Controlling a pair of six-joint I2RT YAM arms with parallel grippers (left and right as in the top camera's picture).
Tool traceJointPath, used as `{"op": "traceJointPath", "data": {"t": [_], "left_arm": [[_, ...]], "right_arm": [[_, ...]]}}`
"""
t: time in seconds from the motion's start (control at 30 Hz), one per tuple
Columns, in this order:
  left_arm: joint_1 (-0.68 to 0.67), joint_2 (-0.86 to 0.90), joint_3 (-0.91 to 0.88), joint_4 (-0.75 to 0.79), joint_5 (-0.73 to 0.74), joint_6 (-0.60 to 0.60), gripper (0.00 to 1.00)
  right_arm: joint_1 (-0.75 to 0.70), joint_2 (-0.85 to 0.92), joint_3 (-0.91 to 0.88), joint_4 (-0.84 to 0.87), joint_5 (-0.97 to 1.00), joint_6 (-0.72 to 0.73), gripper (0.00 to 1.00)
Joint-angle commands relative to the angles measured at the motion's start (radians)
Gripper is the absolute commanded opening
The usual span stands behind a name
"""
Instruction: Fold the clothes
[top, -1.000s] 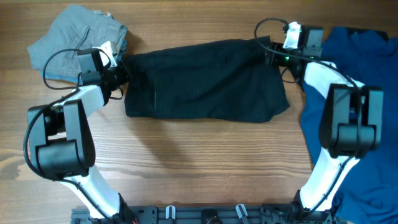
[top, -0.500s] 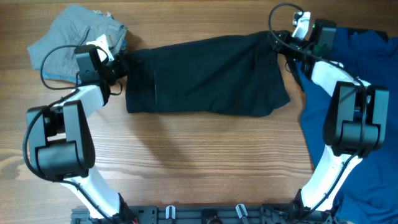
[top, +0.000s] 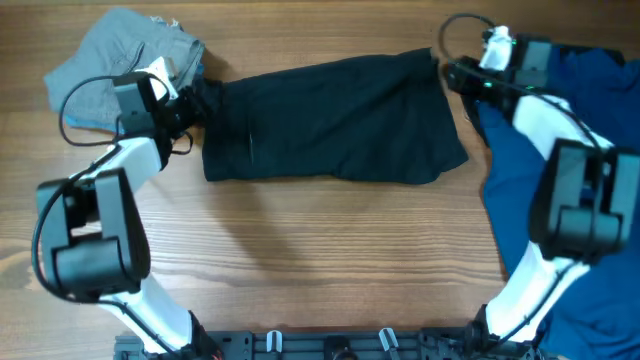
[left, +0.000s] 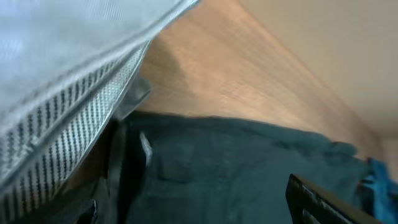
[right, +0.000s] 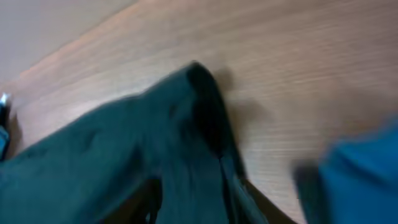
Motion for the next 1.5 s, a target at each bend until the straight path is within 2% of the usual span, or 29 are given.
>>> {"op": "traceJointPath", "data": {"t": [0.0, 0.07, 0.13, 0.17, 0.2, 0.23, 0.3, 0.4, 0.43, 0.5, 0.63, 0.7, 0.73, 0.77, 0.8, 0.83, 0.87, 0.9, 0.93, 0.97, 1.0, 1.1, 1.17, 1.23, 1.27, 1.33, 1.4, 1.43, 1.47], "left_arm": [[0.014, -0.143, 0.012, -0.061, 0.145, 0.007, 0.78], [-0.029, -0.181, 0.012, -0.206, 0.132, 0.108, 0.57], [-0.078, -0.173, 0.012, -0.333, 0.045, 0.160, 0.34], [-0.117, -0.160, 0.012, -0.438, -0.061, 0.204, 0.16], [-0.143, -0.145, 0.012, -0.508, -0.153, 0.217, 0.04], [-0.162, -0.129, 0.012, -0.552, -0.216, 0.217, 0.04], [-0.179, -0.088, 0.012, -0.582, -0.264, 0.217, 0.04], [-0.169, -0.018, 0.012, -0.589, -0.302, 0.216, 0.05], [-0.161, -0.002, 0.012, -0.613, -0.330, 0.216, 0.06], [-0.136, 0.000, 0.012, -0.682, -0.399, 0.216, 0.06], [-0.056, -0.019, 0.013, -0.790, -0.414, 0.217, 0.07], [-0.034, -0.066, 0.013, -0.828, -0.370, 0.218, 0.13], [-0.033, -0.093, 0.013, -0.837, -0.329, 0.229, 0.21], [-0.037, -0.150, 0.013, -0.840, -0.258, 0.243, 0.38], [-0.043, -0.209, 0.015, -0.839, -0.224, 0.243, 0.43], [-0.048, -0.262, 0.018, -0.839, -0.219, 0.243, 0.49], [-0.074, -0.364, 0.019, -0.832, -0.219, 0.243, 0.50], [-0.090, -0.386, 0.019, -0.826, -0.219, 0.243, 0.46], [-0.111, -0.393, 0.019, -0.818, -0.219, 0.243, 0.36], [-0.149, -0.385, 0.016, -0.800, -0.219, 0.243, 0.18], [-0.185, -0.371, 0.010, -0.787, -0.216, 0.243, 0.05], [-0.346, -0.230, -0.028, -0.688, -0.279, 0.243, 0.04], [-0.362, -0.136, -0.028, -0.690, -0.291, 0.242, 0.04], [-0.359, -0.061, -0.028, -0.692, -0.292, 0.239, 0.17], [-0.359, -0.055, -0.027, -0.696, -0.292, 0.239, 0.27], [-0.352, -0.074, -0.027, -0.706, -0.312, 0.239, 0.40], [-0.332, -0.106, -0.017, -0.724, -0.311, 0.239, 0.46], [-0.320, -0.126, -0.006, -0.743, -0.311, 0.239, 0.49], [-0.305, -0.156, 0.007, -0.766, -0.311, 0.239, 0.58]], "right_arm": [[0.000, -0.223, 0.013, -0.303, -0.038, -0.091, 0.43], [0.034, -0.263, 0.012, -0.522, 0.001, -0.089, 0.47], [0.061, -0.246, -0.013, -0.625, 0.062, -0.082, 0.33], [0.077, -0.230, -0.046, -0.670, 0.098, -0.076, 0.31], [0.090, -0.208, -0.085, -0.685, 0.153, -0.042, 0.31], [0.095, -0.192, -0.114, -0.673, 0.199, -0.005, 0.38], [0.095, -0.147, -0.192, -0.558, 0.232, -0.001, 0.37], [0.087, -0.082, -0.254, -0.437, 0.291, 0.044, 0.21], [0.079, -0.062, -0.256, -0.480, 0.370, 0.099, 0.11], [0.064, -0.073, -0.255, -0.603, 0.464, 0.179, 0.05], [0.057, -0.205, -0.255, -0.822, 0.497, 0.179, 0.04], [0.057, -0.277, -0.247, -0.819, 0.463, 0.121, 0.09], [0.058, -0.312, -0.237, -0.798, 0.399, 0.043, 0.15], [0.060, -0.354, -0.222, -0.771, 0.290, -0.061, 0.26], [0.060, -0.395, -0.212, -0.740, 0.179, -0.127, 0.37], [0.060, -0.430, -0.212, -0.700, 0.087, -0.143, 0.38], [0.069, -0.457, -0.212, -0.607, -0.082, -0.126, 0.30], [0.082, -0.452, -0.213, -0.573, -0.107, -0.108, 0.25], [0.106, -0.438, -0.217, -0.529, -0.102, -0.080, 0.22], [0.144, -0.415, -0.229, -0.492, -0.074, -0.024, 0.20], [0.187, -0.380, -0.238, -0.487, -0.039, 0.055, 0.20], [0.334, -0.210, -0.241, -0.529, 0.003, 0.056, 0.16], [0.352, -0.119, -0.241, -0.597, 0.150, 0.182, 0.17], [0.335, -0.042, -0.241, -0.700, 0.302, 0.235, 0.14], [0.317, -0.026, -0.241, -0.740, 0.364, 0.256, 0.10], [0.235, -0.035, -0.233, -0.793, 0.490, 0.279, 0.09], [0.150, -0.050, -0.204, -0.806, 0.526, 0.269, 0.13], [0.111, -0.057, -0.182, -0.811, 0.497, 0.217, 0.14], [0.086, -0.066, -0.155, -0.817, 0.457, 0.154, 0.16]]}}
